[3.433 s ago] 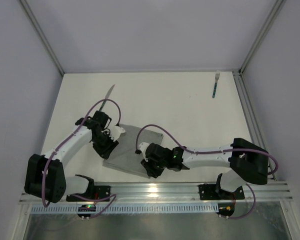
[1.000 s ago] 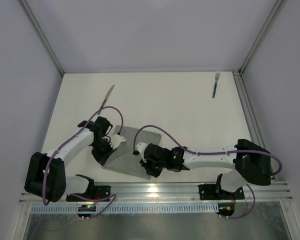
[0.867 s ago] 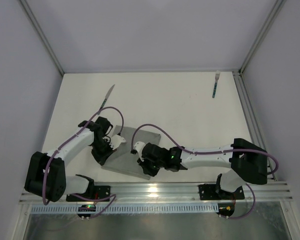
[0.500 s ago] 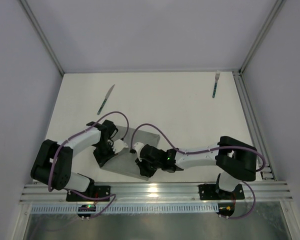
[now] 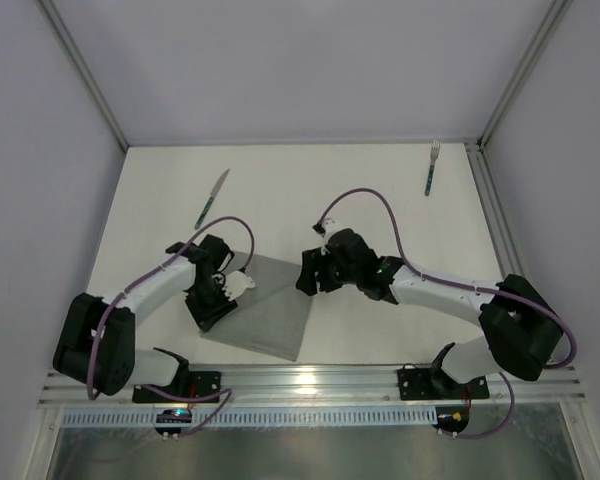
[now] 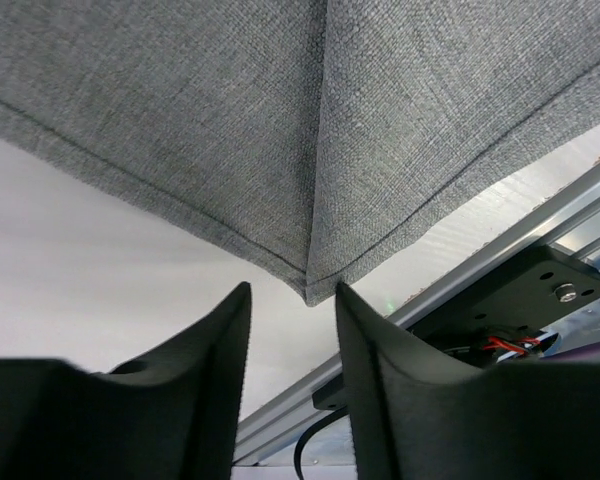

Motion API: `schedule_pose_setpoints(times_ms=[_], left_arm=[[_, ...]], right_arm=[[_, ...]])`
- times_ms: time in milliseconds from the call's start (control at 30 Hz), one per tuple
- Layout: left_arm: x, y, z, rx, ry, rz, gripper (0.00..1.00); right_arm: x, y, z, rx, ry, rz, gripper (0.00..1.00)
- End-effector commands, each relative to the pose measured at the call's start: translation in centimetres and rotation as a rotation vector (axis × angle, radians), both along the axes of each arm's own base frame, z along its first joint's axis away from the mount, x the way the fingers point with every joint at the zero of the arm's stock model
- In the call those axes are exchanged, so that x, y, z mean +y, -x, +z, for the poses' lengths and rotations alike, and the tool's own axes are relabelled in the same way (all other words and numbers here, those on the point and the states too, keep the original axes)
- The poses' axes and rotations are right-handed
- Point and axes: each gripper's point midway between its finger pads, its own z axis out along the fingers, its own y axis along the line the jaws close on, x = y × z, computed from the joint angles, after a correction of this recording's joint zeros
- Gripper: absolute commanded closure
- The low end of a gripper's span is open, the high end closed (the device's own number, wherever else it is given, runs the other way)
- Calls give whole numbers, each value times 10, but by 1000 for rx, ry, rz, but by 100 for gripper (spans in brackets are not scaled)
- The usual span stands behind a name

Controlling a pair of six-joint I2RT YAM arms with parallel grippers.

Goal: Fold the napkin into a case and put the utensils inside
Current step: Smooth out the upper triangle-folded napkin at the center of the board.

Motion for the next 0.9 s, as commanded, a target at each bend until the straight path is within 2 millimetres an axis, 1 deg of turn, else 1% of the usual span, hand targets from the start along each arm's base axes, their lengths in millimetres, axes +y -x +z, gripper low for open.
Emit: schedule_pose_setpoints(times_ms=[0,33,67,100,133,167,300,367,400,433,467,500,533,567,600,633,667,733,767,800,833,867], left_arm=[[-10,-13,23,-70,52,23,56],[-11,-13,28,-80,59,24,54],[-10,-13,32,-84,57,27,52],[-10,-14,37,-87,58,30,48],[-9,-15,41,-96,60,36,47],[-8,-17,43,-99,61,47,46],[-5,-26,46,-114,67,135,40],[-4,-35,45,-132,59,177,40],[-5,-39,44,-145,57,216,39],[-6,-49,42,-179,64,238,39],[-7,-55,42,-196,66,258,38],[-7,-59,38,-195,55,291,38],[-7,-64,36,-206,52,305,38],[-10,-74,36,-234,60,321,38],[-9,-79,32,-235,48,343,40],[-9,-84,31,-250,45,349,40],[-12,-97,31,-296,61,360,40],[-13,-110,32,-332,63,383,41],[-15,-118,34,-350,71,394,42],[-19,-134,41,-395,96,408,43],[-21,-141,40,-397,108,431,44],[-22,-149,43,-410,121,447,44]], right_arm=[[-30,-32,1,41,30,-149,30],[-35,-39,-1,55,39,-175,28],[-40,-42,-8,76,53,-188,26],[-49,-50,-14,87,59,-215,26],[-48,-55,-14,80,42,-218,26],[-48,-56,-21,94,40,-211,26],[-41,-61,-23,99,2,-162,25],[-36,-65,-20,73,-21,-149,25],[-35,-66,-23,76,-17,-144,26],[-34,-67,-25,74,-18,-143,27],[-33,-68,-28,77,-14,-141,27],[-33,-69,-35,90,-2,-142,29],[-32,-70,-38,93,-3,-140,31],[-33,-71,-41,98,0,-146,34],[-34,-71,-45,109,2,-154,37],[-34,-74,-46,104,-7,-160,42],[-35,-75,-47,102,-8,-170,46],[-36,-77,-49,105,-13,-188,54],[-36,-77,-49,108,-16,-189,56],[-36,-77,-50,112,-17,-192,59],[-36,-78,-50,115,-26,-197,65],[-35,-77,-49,119,-33,-195,68]])
